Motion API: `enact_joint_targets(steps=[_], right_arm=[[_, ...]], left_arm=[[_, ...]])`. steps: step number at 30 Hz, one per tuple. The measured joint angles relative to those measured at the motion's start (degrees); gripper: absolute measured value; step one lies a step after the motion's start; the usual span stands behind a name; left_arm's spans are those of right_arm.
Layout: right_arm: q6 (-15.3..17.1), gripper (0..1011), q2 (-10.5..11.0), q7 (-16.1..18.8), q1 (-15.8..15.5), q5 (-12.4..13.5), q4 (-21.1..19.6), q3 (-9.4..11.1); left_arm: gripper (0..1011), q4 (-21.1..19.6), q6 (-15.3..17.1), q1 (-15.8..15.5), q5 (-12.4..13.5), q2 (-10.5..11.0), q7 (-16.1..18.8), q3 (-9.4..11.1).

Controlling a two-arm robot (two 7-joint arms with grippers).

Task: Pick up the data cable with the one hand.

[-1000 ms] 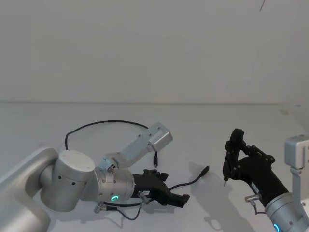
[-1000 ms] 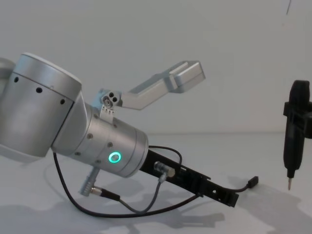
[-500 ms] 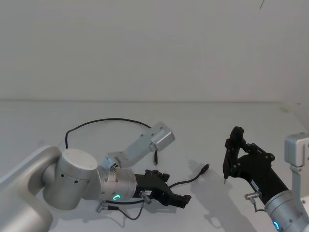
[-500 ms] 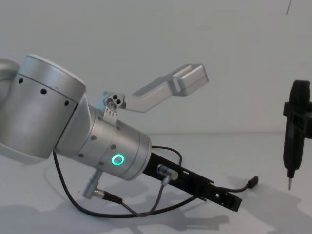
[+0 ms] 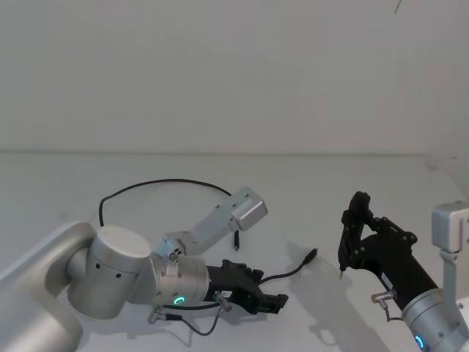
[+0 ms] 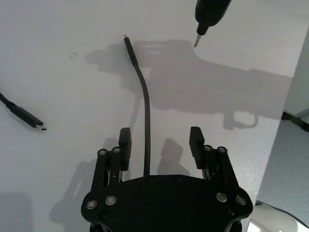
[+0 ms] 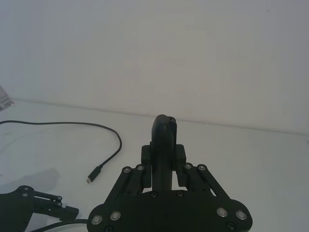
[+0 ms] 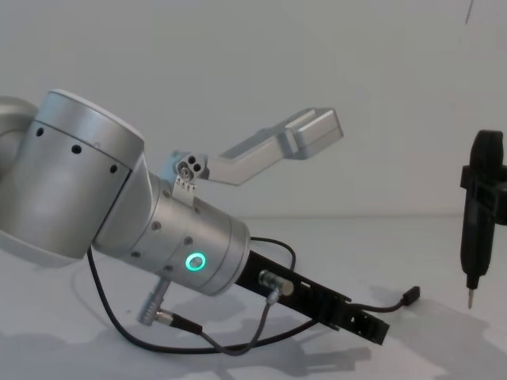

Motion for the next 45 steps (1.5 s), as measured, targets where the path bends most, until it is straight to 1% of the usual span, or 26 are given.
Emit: enact_joint_targets(steps=[2, 3, 5, 9, 10, 12, 16, 17, 19, 20, 23, 24, 28, 33, 39, 40, 41, 43, 45], right_arm=[[0.0, 279, 0.0, 0.0, 0.0, 0.0, 0.0, 0.0], [0.0, 279, 0.0, 0.0, 0.0, 0.0, 0.0, 0.0], [0.0, 279, 0.0, 0.0, 0.0, 0.0, 0.0, 0.0], [0.0, 279, 0.0, 0.0, 0.0, 0.0, 0.0, 0.0], [0.0, 279, 0.0, 0.0, 0.0, 0.0, 0.0, 0.0], [0.0, 279, 0.0, 0.0, 0.0, 0.0, 0.0, 0.0], [0.0, 279, 0.0, 0.0, 0.0, 0.0, 0.0, 0.0], [0.0, 279, 0.0, 0.0, 0.0, 0.0, 0.0, 0.0], [0.0, 279, 0.0, 0.0, 0.0, 0.0, 0.0, 0.0], [0.0, 279, 0.0, 0.0, 0.0, 0.0, 0.0, 0.0], [0.0, 279, 0.0, 0.0, 0.0, 0.0, 0.0, 0.0], [0.0, 279, 0.0, 0.0, 0.0, 0.0, 0.0, 0.0], [0.0, 279, 0.0, 0.0, 0.0, 0.0, 0.0, 0.0], [0.1, 279, -0.3, 0.2, 0.1, 0.4, -0.5, 0.4], [0.8, 279, -0.9, 1.1, 0.9, 2.5, -1.8, 1.5], [0.9, 279, -1.0, 1.3, 1.1, 2.9, -1.9, 1.7], [1.3, 279, -1.2, 1.6, 1.4, 3.7, -2.3, 1.9], [1.7, 279, -1.4, 1.9, 1.8, 4.4, -2.7, 2.4], [2.3, 279, -1.8, 2.5, 2.6, 5.8, -3.1, 3.0]], left_arm=[[711, 0.0, 0.0, 0.0, 0.0, 0.0, 0.0, 0.0], [657, 0.0, 0.1, 0.0, 0.0, 0.0, 0.0, 0.0], [612, 0.0, 0.1, 0.0, 0.0, 0.0, 0.0, 0.0], [488, 0.1, 0.2, 0.0, -0.1, 0.0, 0.0, 0.1], [429, 0.1, 0.2, 0.0, -0.1, 0.0, 0.0, 0.1], [347, 0.1, 0.2, 0.0, -0.1, -0.1, 0.1, 0.1], [269, 0.1, 0.2, -0.1, -0.1, -0.1, 0.1, 0.1], [210, 0.1, 0.2, -0.1, -0.1, -0.1, 0.1, 0.1], [173, 0.1, 0.2, -0.1, -0.1, -0.1, 0.1, 0.1], [118, 0.1, 0.3, -0.1, -0.1, -0.1, 0.1, 0.1], [51, 0.1, 0.3, 0.0, -0.1, -0.1, 0.1, 0.1], [38, 0.1, 0.3, 0.0, -0.1, -0.1, 0.1, 0.1], [38, 0.1, 0.2, -0.1, -0.1, 0.0, 0.1, 0.2], [38, -0.1, -1.3, -0.4, 0.7, 0.4, -0.5, 0.9], [38, -0.6, -4.5, -1.1, 2.4, 1.6, -2.2, 2.0], [38, -0.8, -5.5, -1.3, 2.9, 2.0, -2.8, 2.3], [38, -0.8, -5.5, -1.3, 2.9, 2.0, -2.8, 2.3], [38, -1.1, -7.2, -1.7, 3.7, 2.7, -3.8, 2.8], [38, -1.5, -8.8, -2.1, 4.4, 3.4, -4.7, 3.2]])
